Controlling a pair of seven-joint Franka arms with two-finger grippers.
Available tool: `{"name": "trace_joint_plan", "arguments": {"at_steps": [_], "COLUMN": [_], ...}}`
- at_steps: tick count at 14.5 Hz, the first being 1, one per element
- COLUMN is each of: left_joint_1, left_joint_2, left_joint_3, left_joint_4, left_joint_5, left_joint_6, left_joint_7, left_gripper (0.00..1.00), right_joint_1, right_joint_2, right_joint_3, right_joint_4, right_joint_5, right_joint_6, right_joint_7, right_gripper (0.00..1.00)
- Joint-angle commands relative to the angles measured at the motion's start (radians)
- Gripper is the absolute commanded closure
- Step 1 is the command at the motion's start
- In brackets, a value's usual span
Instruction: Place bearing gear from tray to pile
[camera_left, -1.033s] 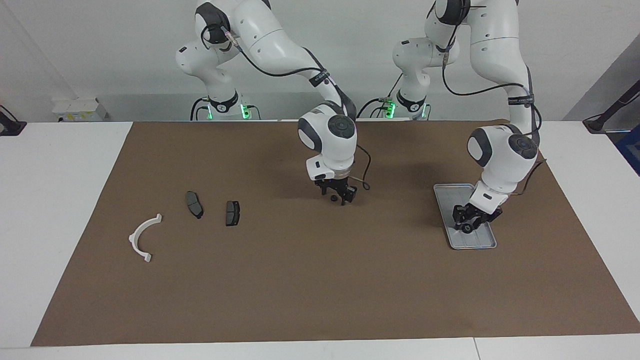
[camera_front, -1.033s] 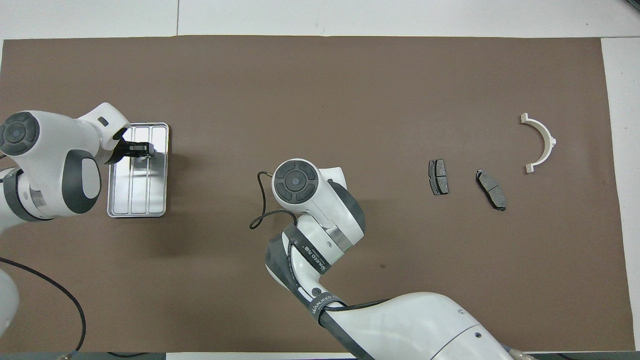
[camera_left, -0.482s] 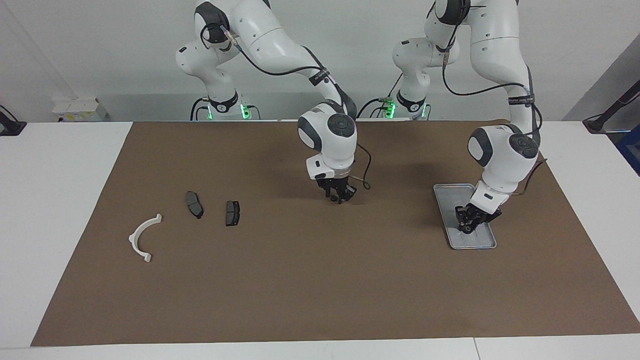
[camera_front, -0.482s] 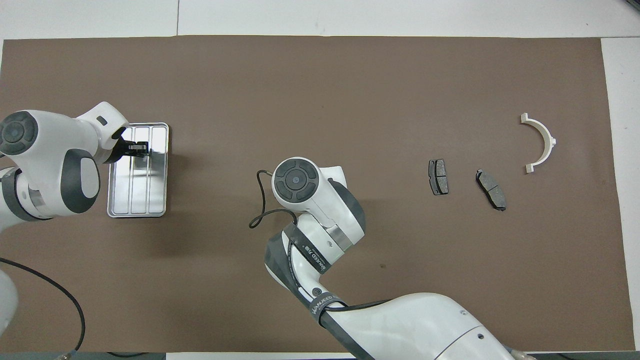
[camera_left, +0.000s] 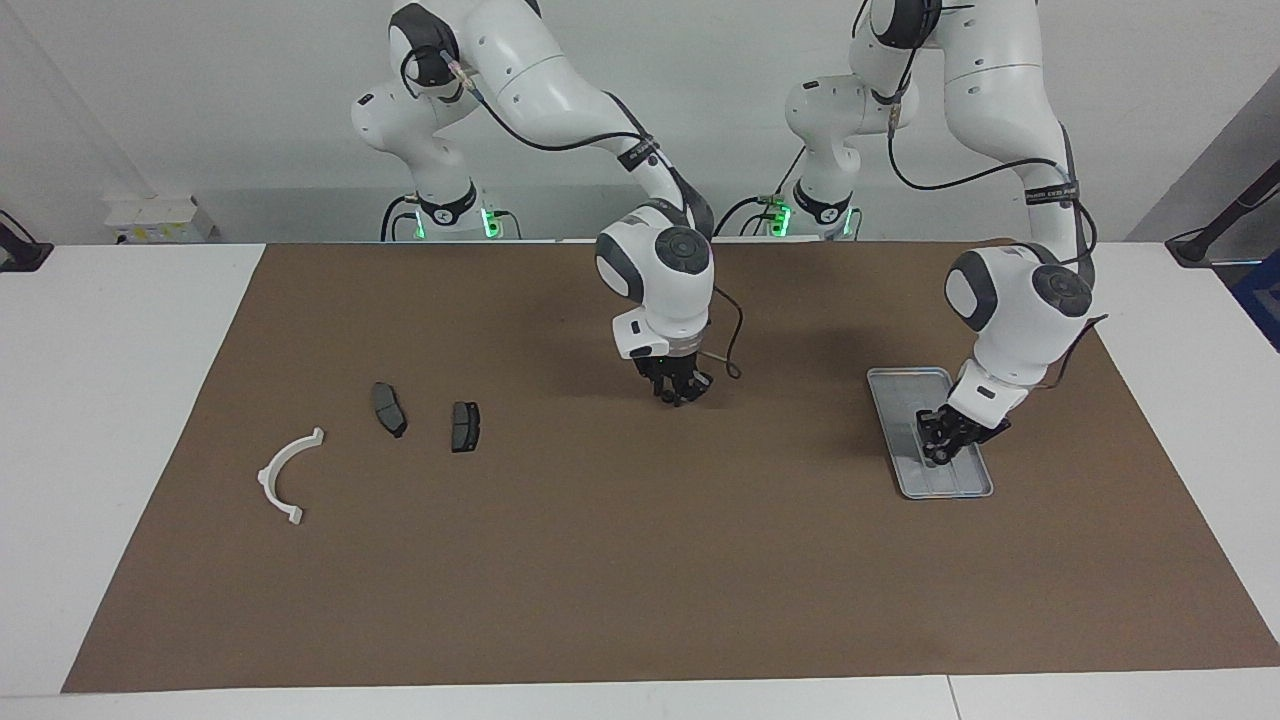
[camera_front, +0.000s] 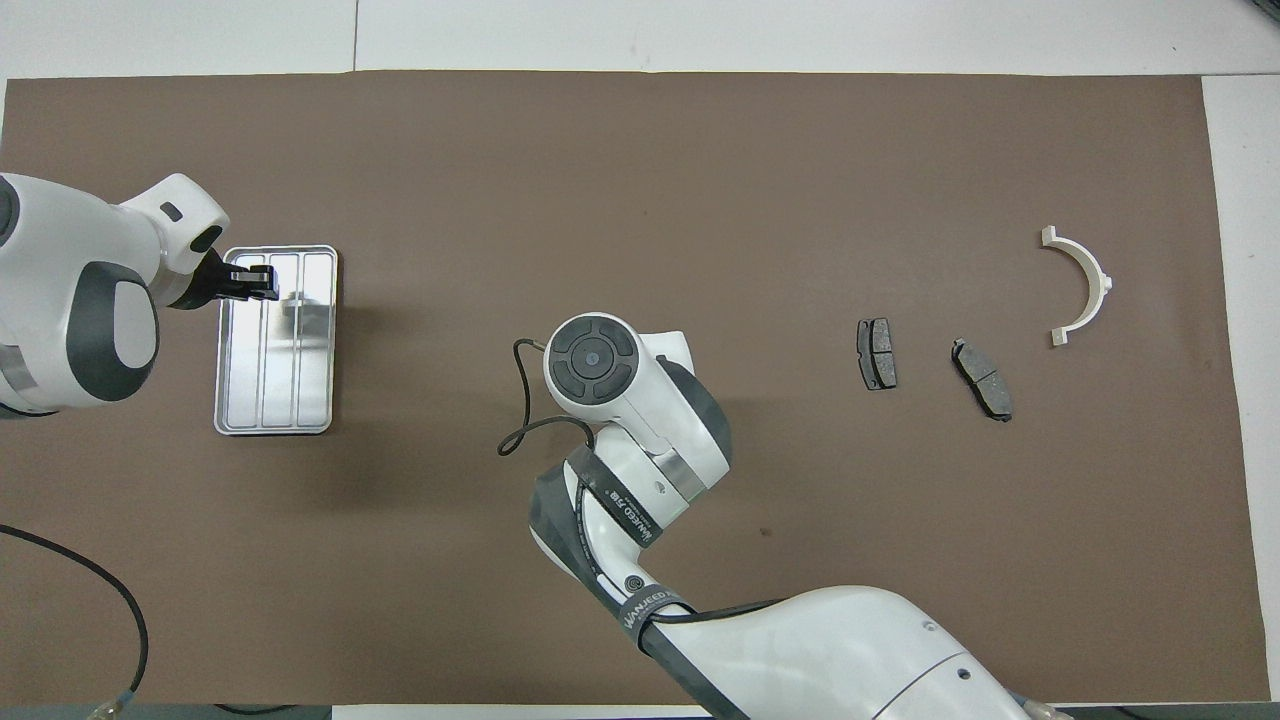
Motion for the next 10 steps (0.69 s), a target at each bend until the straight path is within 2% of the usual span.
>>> {"name": "trace_joint_plan", "arguments": {"at_steps": [1,6,10], "left_joint_1": [0.013,0.012,-0.040], "left_joint_2": [-0.025,-0.030,-0.028], "left_joint_3": [-0.004,-0.004,-0.005], "left_joint_4": [0.001,-0.009,-0.013], "left_joint_5": [-0.005,-0.005,-0.006], "left_joint_6": [-0.037,-0.037,-0.013], "left_joint_7": [0.019,0.017,-0.081], "left_gripper": [1.00,1.00,1.00], "right_joint_1": [-0.020,-0.051,-0.129], "right_joint_2": [0.000,-0.016,-0.110], "right_joint_3": [0.010,0.008,0.008], "right_joint_4": [0.040,0.111,0.174], "right_joint_5": [0.023,0.020,0.019], "right_joint_6": [-0.059,-0.147,-0.314], "right_joint_7": [-0.017,-0.075,-0.227], "right_gripper": [1.00,1.00,1.00]}}
